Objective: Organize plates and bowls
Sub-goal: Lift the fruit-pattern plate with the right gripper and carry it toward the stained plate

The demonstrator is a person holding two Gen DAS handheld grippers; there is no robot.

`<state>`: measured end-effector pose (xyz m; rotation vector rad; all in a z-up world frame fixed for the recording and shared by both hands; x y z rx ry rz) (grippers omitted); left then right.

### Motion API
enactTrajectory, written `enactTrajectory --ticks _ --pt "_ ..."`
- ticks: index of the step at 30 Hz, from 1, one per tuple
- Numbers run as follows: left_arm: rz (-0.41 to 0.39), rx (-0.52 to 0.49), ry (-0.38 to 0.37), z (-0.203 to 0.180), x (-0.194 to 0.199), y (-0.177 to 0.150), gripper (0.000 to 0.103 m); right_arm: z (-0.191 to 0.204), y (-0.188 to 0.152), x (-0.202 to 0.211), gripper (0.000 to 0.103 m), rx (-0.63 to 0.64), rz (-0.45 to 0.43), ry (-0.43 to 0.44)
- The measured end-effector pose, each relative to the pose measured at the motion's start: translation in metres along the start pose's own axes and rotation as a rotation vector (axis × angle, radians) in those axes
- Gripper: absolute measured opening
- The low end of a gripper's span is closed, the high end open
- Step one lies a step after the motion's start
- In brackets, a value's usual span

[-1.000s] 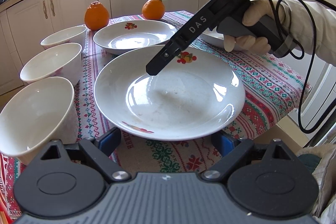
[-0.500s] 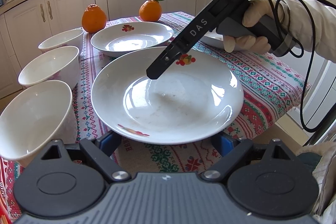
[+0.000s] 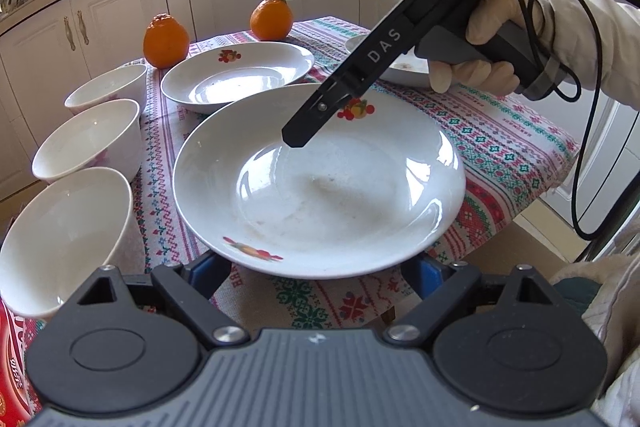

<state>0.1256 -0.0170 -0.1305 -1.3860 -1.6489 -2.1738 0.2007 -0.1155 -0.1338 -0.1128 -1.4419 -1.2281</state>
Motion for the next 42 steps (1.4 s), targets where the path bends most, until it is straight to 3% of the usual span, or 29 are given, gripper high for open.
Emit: enactTrajectory --ticks 14,42 --pt "-0.001 -0.064 -0.057 -0.019 -0.005 0.029 0.091 -0.016 -0.008 0.042 0.073 -0.033 -0.073 -0.049" --pt "0.023 -0.201 -0.226 -0.066 -0.082 0.111 0.091 -0.126 -0.044 0.112 0.073 -0.203 -0.163 -0.215"
Point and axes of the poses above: each gripper's, at about its wrist camera, not at the fingertips, and x roughly against the way its jaws point, z to its left, y to its top, the point moved 7 cm from there along -x, roughly the way its jaws point, and after that the axes turned 3 degrees about -y, right-handed, at the moved point
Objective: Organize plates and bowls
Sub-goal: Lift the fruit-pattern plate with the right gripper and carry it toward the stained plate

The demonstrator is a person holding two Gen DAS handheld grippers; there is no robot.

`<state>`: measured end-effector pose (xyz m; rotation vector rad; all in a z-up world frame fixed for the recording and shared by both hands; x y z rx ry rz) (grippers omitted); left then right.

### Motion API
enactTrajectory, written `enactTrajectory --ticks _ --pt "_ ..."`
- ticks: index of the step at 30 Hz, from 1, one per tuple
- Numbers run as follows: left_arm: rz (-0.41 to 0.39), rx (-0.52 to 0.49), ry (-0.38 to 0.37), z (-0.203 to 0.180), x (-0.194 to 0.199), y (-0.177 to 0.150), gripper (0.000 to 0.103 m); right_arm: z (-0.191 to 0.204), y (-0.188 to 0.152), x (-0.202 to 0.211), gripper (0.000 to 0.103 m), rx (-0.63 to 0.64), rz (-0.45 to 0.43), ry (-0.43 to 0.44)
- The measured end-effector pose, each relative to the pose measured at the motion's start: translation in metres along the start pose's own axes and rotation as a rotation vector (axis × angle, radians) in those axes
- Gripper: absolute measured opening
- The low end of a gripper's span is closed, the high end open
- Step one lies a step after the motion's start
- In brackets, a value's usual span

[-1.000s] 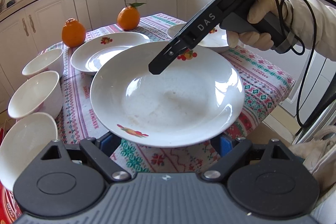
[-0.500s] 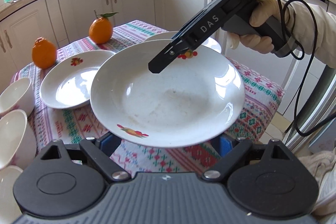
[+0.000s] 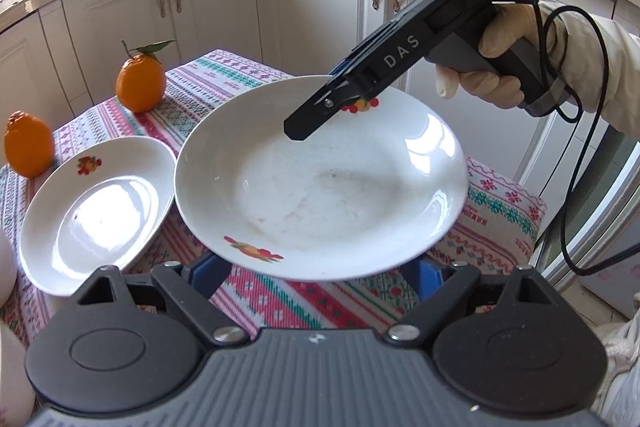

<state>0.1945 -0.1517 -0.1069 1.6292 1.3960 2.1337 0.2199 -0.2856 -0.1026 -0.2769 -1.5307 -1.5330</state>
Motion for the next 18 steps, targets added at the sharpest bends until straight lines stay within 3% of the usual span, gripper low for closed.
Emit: enactTrajectory --ticks 18 --pt "-0.008 -0.051 -0.008 0.006 -0.041 0.038 0.091 -0.064 -0.005 -0.002 0.073 -0.1 -0.022 -0.057"
Point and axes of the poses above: each gripper's, at about its wrist camera, not at the fingertips, and x roughly against the way its jaws point, z to its left, y to its top, the point moved 7 cm from there along -x, roughly the way its jaws point, and after that the axes turned 3 degrees about -y, right-handed, at the moved point
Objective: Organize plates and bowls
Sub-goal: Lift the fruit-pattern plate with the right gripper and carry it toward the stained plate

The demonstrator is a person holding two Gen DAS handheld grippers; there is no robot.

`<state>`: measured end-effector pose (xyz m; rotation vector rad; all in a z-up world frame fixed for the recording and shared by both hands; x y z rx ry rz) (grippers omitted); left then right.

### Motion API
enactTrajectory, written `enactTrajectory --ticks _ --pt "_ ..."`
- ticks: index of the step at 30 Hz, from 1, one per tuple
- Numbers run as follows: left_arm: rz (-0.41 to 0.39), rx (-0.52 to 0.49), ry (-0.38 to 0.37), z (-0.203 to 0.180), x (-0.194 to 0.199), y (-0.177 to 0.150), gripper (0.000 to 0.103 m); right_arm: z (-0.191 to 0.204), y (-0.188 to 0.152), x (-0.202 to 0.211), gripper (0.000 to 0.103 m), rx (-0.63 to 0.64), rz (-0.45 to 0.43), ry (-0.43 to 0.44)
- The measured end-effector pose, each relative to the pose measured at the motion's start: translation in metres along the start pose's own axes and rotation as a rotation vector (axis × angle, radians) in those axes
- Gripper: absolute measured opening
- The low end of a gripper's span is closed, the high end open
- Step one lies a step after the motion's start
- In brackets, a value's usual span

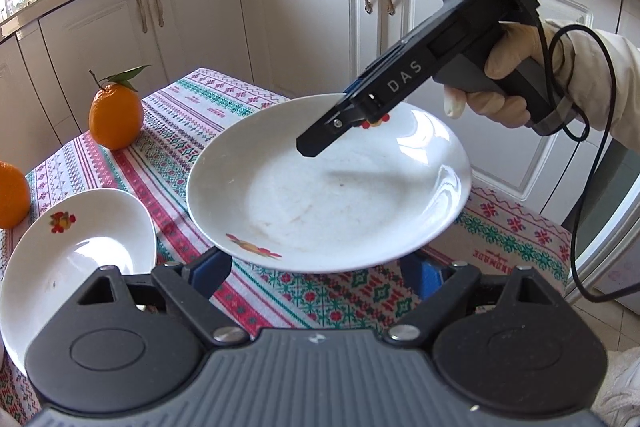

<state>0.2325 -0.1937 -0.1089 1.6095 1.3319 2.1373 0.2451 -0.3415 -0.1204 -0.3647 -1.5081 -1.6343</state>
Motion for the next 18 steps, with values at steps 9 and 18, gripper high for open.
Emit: enactTrajectory --ticks 9,18 --pt "0.006 0.006 0.008 0.007 -0.011 0.006 0.091 -0.016 -0.006 -0.006 0.073 -0.039 0.012 -0.017" --pt "0.01 0.022 -0.002 0.012 -0.018 0.007 0.091 -0.021 -0.009 0.001 0.073 -0.052 0.007 -0.039"
Point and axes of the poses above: each gripper's, at about its wrist camera, not at the fingertips, and x roughly against the way its jaws point, z to its left, y to its top, the point moved 7 cm from there along -x, roughly the way its jaws point, and after that the axes turned 3 degrees about -y, right-handed, at the moved point
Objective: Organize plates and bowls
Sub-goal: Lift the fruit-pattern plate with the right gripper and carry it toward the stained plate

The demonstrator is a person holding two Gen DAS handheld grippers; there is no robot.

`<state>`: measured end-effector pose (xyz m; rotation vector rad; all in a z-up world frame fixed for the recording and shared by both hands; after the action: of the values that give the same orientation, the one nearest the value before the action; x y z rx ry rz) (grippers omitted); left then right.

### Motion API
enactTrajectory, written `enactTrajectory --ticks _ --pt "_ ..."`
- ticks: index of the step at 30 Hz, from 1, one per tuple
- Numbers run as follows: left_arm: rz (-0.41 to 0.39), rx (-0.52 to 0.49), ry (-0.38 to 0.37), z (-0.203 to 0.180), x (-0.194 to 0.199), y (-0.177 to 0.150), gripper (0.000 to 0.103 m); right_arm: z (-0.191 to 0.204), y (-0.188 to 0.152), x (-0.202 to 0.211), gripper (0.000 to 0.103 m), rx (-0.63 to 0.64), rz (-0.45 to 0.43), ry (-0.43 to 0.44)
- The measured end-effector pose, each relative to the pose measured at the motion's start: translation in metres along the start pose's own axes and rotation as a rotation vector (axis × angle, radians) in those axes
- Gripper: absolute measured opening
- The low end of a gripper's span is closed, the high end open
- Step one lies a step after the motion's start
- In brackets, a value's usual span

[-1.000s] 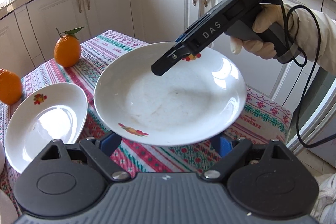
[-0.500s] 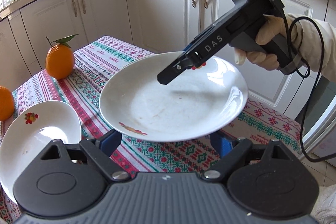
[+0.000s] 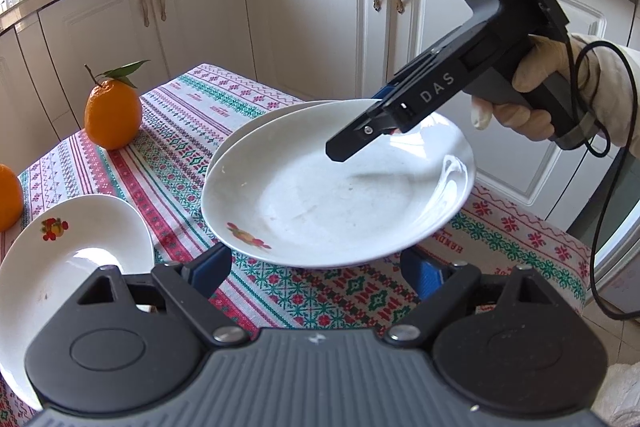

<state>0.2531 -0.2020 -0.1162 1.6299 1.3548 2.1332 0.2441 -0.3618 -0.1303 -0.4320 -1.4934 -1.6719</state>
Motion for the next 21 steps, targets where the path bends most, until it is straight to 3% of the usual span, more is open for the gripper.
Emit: enactTrajectory --ticks 13,21 --pt "-0.027 -0.006 -0.01 -0.004 0.0 0.001 0.091 0.003 -0.003 0.021 0.073 0.002 -0.01 -0.059" --pt "-0.069 0.015 0.015 -0.01 0.016 0.0 0.091 0.012 -0.006 0.023 0.079 0.029 0.001 -0.116"
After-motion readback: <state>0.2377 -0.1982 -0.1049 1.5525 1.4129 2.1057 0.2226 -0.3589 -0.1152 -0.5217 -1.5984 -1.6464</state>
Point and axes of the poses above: each gripper's, at about its wrist camera, not at the fingertips, and x roughly against the way its jaws point, z to its left, y to its top, the point moved 7 cm from there along -x, roughly the way its jaws point, and after that the axes turned 3 degrees about -y, right-handed, at the moved point
